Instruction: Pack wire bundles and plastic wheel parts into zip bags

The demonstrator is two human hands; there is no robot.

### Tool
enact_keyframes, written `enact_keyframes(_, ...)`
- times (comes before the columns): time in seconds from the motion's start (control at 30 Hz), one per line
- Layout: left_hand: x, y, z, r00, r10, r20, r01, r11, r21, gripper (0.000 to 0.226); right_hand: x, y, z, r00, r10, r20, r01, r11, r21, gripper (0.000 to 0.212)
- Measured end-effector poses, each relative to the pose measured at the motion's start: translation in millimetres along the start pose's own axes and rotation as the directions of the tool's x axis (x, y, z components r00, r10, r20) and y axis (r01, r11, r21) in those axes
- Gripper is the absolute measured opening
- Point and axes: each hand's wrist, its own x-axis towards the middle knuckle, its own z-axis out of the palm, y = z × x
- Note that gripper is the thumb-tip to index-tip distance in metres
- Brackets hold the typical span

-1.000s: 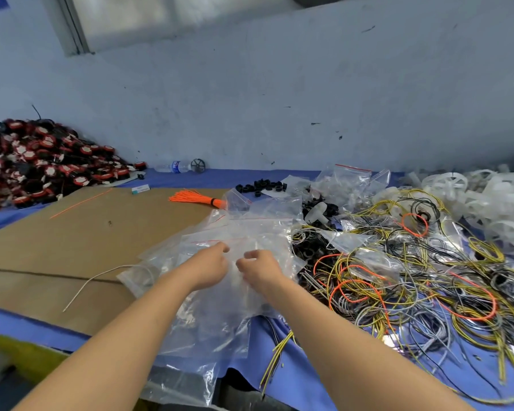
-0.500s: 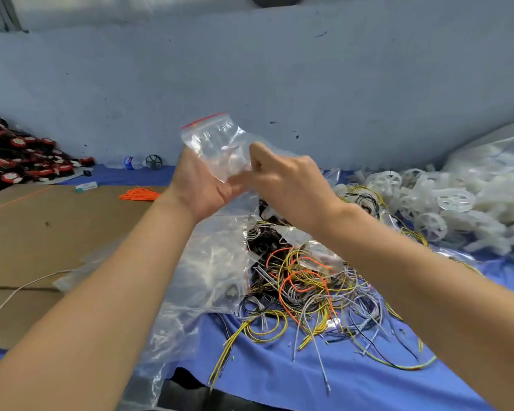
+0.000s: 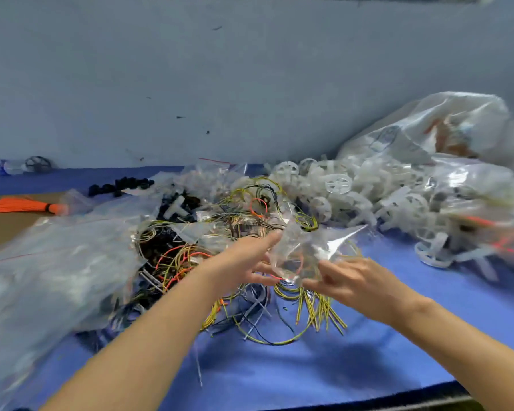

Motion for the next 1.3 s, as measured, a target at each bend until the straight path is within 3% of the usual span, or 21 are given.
enact_keyframes(0.07,10.5,-18.2,25.9,0.999,-0.046,0.028,0.043,0.996,0.073,0.037,-30.0,0.7,6.5,0.994,-0.054,0.095,0.053,0.999,0.006,0.058)
enact_keyframes(0.13,15.8,-28.6,44.6,0.998,-0.062,0.013,0.060,0.989,0.133,0.030,-53.0,3.5,13.6,0.993,-0.043,0.114,0.035,0.997,0.065,0.041)
enact_keyframes(0.17,17.6,-29.9,49.2,0.998,-0.062,-0.020,0.064,0.987,0.144,0.035,-60.8,4.7,16.9,0.995,-0.013,0.101,0.001,0.994,0.114,0.030)
enact_keyframes(0.3,16.2,-27.4,51.4,0.993,-0.049,-0.110,0.066,0.986,0.153,0.051,-62.1,2.3,29.8,0.959,0.253,0.124,-0.281,0.904,0.324,0.035)
enact_keyframes(0.37,10.4,-26.5,53.6,0.990,-0.025,-0.136,0.046,0.987,0.151,0.048,-46.1,-6.5,36.7,0.888,0.440,0.131,-0.456,0.807,0.374,0.025)
enact_keyframes(0.43,4.3,-26.3,57.8,0.988,-0.011,-0.152,0.029,0.993,0.116,0.043,-26.2,-19.3,44.2,0.756,0.617,0.219,-0.640,0.623,0.450,0.025)
enact_keyframes(0.5,-3.8,-26.4,59.3,0.987,-0.011,-0.162,0.023,0.997,0.075,0.039,-8.0,-34.8,51.8,0.634,0.702,0.323,-0.740,0.429,0.519,0.030)
enact_keyframes(0.6,-16.5,-31.3,56.7,0.982,0.003,-0.187,0.009,0.998,0.061,0.037,13.3,-51.7,57.1,0.573,0.748,0.334,-0.755,0.323,0.570,0.029)
enact_keyframes(0.87,-37.3,-49.6,32.4,0.981,0.072,-0.178,-0.064,0.997,0.052,0.027,42.4,-69.1,61.4,0.617,0.715,0.328,-0.723,0.350,0.596,0.020)
enact_keyframes(1.07,-42.6,-56.8,19.0,0.988,0.116,-0.104,-0.103,0.987,0.120,0.027,67.9,-73.9,73.5,0.553,0.748,0.367,-0.665,0.131,0.735,0.020)
enact_keyframes(1.3,-36.4,-55.1,7.7,0.983,0.014,-0.182,-0.046,0.984,-0.173,0.024,67.4,-80.0,75.3,0.521,0.752,0.404,-0.632,0.021,0.774,0.021)
